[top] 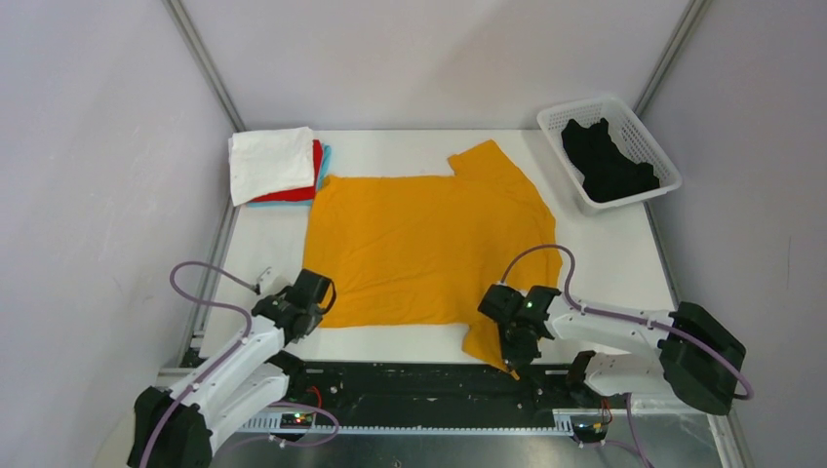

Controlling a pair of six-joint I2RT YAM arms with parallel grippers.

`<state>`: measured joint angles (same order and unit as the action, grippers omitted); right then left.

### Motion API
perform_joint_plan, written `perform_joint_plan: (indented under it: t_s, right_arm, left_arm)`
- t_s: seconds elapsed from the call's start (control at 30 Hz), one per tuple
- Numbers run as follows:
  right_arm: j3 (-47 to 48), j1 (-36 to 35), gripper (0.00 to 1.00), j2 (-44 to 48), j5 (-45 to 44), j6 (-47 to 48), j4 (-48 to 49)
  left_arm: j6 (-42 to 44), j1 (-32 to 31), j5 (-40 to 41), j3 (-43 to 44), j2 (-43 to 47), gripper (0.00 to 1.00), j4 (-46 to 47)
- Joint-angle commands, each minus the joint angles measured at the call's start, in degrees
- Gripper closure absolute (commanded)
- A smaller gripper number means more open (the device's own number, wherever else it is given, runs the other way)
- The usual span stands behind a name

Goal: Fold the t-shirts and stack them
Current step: Grab the side of the flattened tshirt closest away from the robot with both arms

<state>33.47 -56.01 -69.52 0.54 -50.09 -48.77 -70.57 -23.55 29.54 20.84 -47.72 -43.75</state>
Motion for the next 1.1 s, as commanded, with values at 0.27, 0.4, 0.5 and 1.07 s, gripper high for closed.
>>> perform_joint_plan:
  t_s: [0.27, 0.4, 0.5, 1.07]
  right_arm:
    - [-0.3, -7.0, 1.00, 7.4, 7.8, -4.6, -9.4]
    - [0.5, -3.2, 1.00, 8.1, 6.2, -1.6, -8.6]
    - [2.6, 1.9, 1.00, 8.6, 4.5, 1.5, -8.4]
    - [19.1, 25.4, 1.00, 2.2, 1.4, 18.1, -2.5]
  left_arm:
    - [-1.7, 1.4, -1.0, -2.3, 10.6, 1.00, -1.1]
    - [-0.9, 1.4, -0.6, -2.0, 11.5, 1.00, -1.3]
    - [1.2, 1.4, -1.9, 0.2, 8.8, 1.00, 0.1]
    - [9.3, 6.7, -1.7, 14.0, -9.3, 1.00, 5.7]
